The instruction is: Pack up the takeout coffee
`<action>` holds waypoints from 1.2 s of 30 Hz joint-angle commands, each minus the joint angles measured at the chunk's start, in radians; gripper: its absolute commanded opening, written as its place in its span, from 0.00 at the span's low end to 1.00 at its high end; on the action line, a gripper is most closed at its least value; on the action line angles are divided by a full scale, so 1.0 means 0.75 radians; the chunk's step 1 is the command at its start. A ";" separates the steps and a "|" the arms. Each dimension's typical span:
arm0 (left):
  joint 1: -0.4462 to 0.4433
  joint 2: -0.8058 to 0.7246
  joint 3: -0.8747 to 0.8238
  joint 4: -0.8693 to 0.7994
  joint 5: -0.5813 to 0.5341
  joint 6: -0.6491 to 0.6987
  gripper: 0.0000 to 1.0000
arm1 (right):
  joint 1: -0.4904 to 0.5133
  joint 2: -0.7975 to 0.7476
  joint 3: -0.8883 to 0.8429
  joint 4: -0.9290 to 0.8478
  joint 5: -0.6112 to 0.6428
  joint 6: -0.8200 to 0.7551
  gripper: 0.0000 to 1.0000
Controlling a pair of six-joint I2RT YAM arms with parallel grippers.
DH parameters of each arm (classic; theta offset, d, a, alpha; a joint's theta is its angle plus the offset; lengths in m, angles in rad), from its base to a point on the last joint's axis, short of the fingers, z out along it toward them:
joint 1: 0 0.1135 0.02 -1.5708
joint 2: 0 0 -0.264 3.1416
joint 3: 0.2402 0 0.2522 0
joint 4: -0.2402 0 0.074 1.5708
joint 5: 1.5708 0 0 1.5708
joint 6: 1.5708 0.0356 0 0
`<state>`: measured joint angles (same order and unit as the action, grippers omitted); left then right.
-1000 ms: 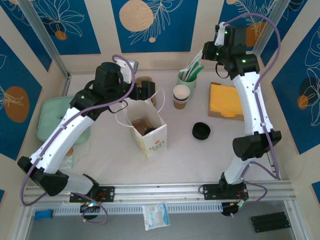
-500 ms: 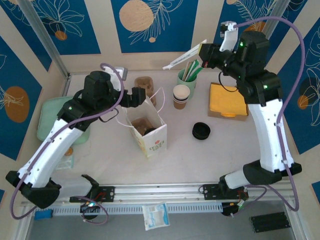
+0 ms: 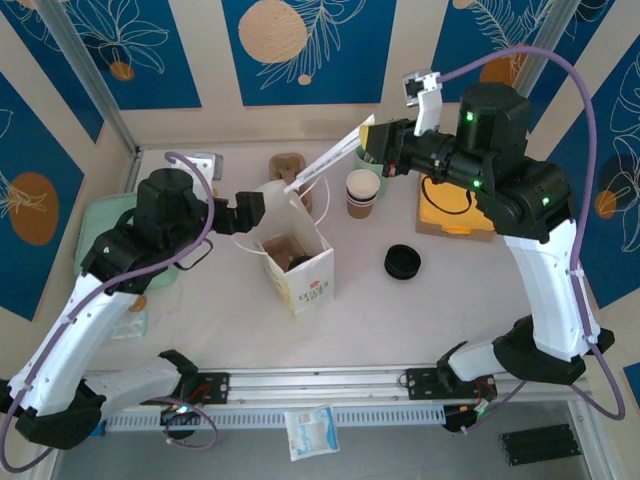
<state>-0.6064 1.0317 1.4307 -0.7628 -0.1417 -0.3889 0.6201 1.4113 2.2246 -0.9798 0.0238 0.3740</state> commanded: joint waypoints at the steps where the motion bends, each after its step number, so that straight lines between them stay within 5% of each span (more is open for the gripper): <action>1: -0.001 -0.035 -0.020 -0.034 -0.042 -0.027 0.99 | 0.072 0.037 0.046 -0.123 0.042 -0.015 0.00; 23: -0.001 -0.058 -0.062 -0.029 -0.010 -0.032 0.99 | 0.435 0.657 0.576 -0.702 0.308 -0.242 0.00; 36: -0.001 -0.045 -0.083 0.007 0.005 -0.031 0.99 | 0.460 0.799 0.495 -0.665 0.249 -0.252 0.00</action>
<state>-0.6064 1.0035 1.3712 -0.7815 -0.1505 -0.4107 0.9504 1.9862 2.6053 -1.4853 0.2325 0.2043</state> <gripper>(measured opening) 0.994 0.051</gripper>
